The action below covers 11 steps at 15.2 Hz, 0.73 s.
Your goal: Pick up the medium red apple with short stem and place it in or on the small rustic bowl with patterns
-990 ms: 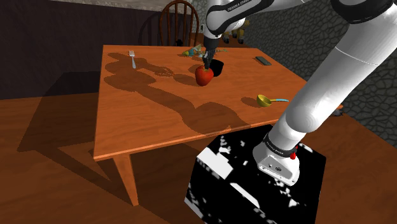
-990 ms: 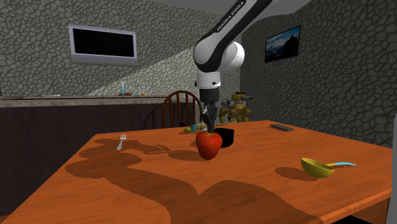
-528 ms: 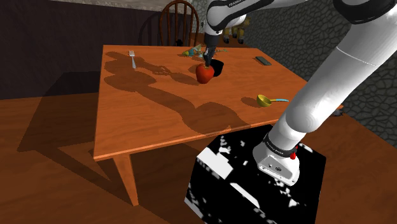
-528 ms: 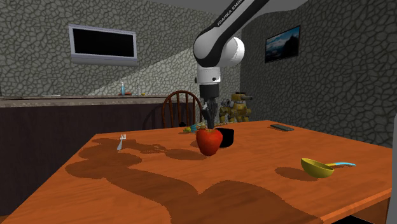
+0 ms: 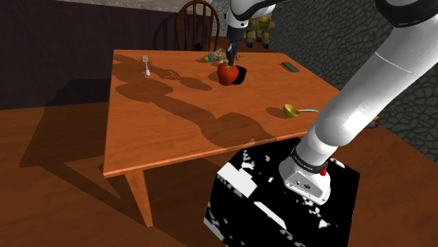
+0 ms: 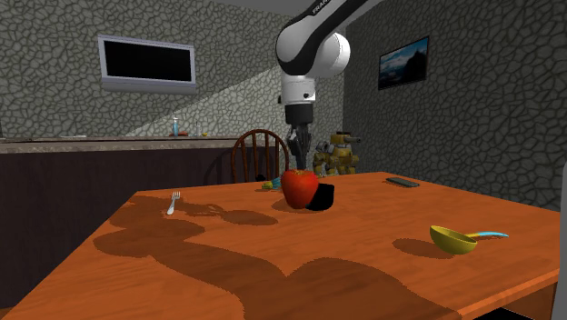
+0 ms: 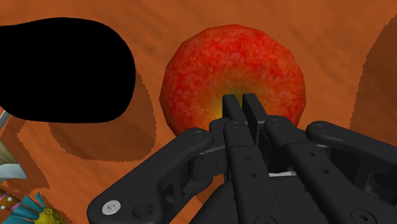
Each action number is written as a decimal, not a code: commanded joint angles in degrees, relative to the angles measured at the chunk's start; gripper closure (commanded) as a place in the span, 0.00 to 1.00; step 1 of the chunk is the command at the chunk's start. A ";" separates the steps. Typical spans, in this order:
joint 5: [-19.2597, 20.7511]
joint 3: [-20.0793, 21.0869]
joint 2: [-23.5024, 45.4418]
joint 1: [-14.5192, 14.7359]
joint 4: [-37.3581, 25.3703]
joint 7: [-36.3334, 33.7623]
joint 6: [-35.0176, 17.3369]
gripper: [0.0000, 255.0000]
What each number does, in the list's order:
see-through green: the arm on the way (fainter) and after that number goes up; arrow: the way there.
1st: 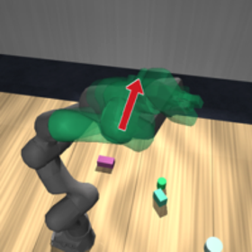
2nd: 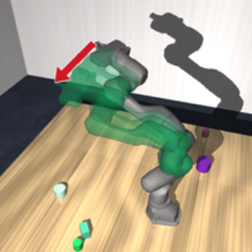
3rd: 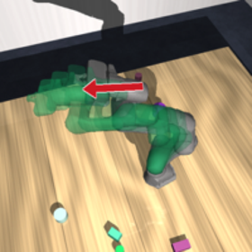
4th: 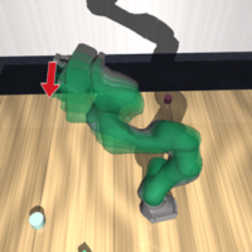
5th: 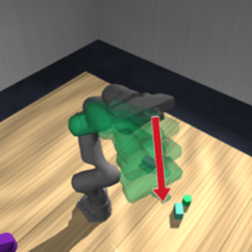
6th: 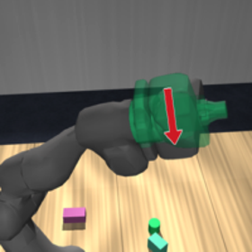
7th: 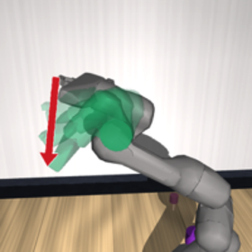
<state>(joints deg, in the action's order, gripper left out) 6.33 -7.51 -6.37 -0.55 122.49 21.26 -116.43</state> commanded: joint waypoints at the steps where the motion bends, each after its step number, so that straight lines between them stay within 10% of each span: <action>1: -0.02 0.06 -0.50 0.04 -1.20 0.07 1.71 1.00; 11: -0.18 0.25 -1.89 0.15 -7.46 0.58 9.34 1.00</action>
<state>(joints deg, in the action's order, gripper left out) 6.19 -7.31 -8.28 -0.44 115.82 21.85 -107.86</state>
